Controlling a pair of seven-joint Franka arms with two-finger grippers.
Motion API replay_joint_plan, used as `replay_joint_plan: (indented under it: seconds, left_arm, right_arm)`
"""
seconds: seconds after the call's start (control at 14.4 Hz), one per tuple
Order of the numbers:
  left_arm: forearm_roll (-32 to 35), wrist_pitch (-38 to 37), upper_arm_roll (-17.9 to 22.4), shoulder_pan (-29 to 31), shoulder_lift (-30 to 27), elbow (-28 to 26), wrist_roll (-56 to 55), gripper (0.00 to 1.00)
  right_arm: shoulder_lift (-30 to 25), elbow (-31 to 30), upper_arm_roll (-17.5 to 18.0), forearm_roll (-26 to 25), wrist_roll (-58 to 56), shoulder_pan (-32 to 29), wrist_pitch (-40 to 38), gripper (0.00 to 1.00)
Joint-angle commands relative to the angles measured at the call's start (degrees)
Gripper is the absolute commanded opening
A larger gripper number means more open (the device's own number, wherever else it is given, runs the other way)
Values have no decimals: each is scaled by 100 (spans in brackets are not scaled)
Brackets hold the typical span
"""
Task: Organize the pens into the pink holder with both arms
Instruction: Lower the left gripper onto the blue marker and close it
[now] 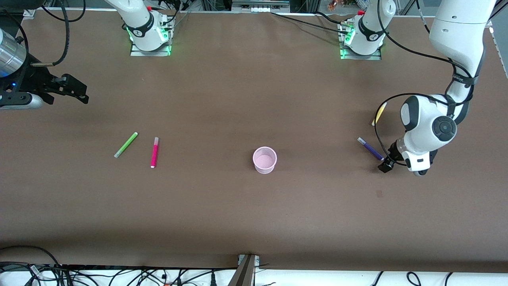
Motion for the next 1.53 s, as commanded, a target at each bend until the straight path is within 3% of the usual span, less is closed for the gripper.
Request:
replay_joint_plan:
  seconds: [0.0,0.14,0.83,0.97,1.18,1.46]
  left_arm:
    - [19,204,15,-67,-179,-275,-203,81]
    - [28,239,32,-243,-101,-275,-352,69]
    - [37,530,50,-243,40,-275,-309,66]
    - [46,530,50,-243,49,-275,-291,56]
    - [318,468,59,-208,49,-309,-291,53]
    - [327,450,68,-217,40,-301,-291,20]
  right_arm:
    - [-4,45,28,-43,-36,-46,-74,100]
    - [-13,45,28,-61,-36,-46,-73,100]
    - [-4,45,28,-96,-36,-38,-56,100]
    - [-4,36,28,-87,-36,-46,-38,100]
    - [-4,45,28,-87,-36,-46,-56,100]
    - [-31,36,55,-87,-36,-29,-100,100]
